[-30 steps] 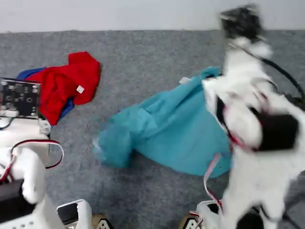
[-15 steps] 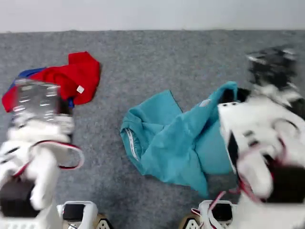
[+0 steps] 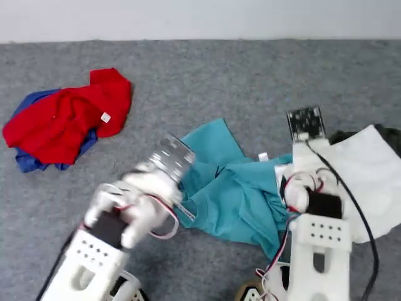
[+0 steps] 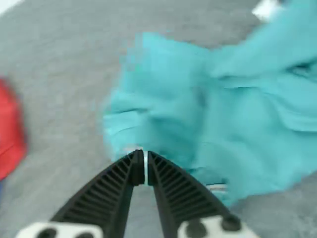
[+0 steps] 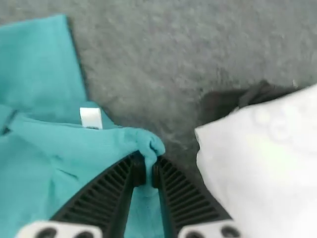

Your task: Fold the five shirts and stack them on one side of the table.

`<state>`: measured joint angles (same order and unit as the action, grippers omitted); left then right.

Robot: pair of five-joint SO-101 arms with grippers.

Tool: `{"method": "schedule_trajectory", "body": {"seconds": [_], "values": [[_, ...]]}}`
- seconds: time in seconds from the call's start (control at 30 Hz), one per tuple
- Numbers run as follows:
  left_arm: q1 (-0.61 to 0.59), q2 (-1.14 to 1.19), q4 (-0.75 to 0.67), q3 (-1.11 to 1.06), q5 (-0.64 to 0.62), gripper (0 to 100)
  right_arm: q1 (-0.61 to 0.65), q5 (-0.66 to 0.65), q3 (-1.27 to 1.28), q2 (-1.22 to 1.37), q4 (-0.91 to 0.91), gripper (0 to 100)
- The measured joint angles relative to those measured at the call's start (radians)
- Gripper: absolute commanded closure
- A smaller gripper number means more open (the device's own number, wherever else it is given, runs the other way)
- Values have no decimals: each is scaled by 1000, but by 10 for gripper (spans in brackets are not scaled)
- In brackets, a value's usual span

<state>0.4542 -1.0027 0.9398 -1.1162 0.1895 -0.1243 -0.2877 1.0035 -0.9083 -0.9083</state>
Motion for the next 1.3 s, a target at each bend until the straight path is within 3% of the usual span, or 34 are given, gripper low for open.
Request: {"method": "schedule_trajectory", "body": {"seconds": [0.23, 0.47, 0.6, 0.83, 1.07, 1.3], "values": [[109, 267, -176, 0, -6, 985, -195, 57, 23, -51, -2, 989], [267, 758, -167, 384, -74, 985, -281, 60, -26, 44, -86, 989], [293, 1060, -98, 629, -77, 985, -290, 60, -31, 83, -87, 989], [308, 1407, 204, 1028, -121, 985, -288, 48, -31, 83, -87, 989], [318, 1527, 287, 1143, -124, 985, -288, 46, -31, 83, -87, 989], [425, 1530, 387, 1200, -130, 985, -293, 44, -31, 83, -87, 989]]}}
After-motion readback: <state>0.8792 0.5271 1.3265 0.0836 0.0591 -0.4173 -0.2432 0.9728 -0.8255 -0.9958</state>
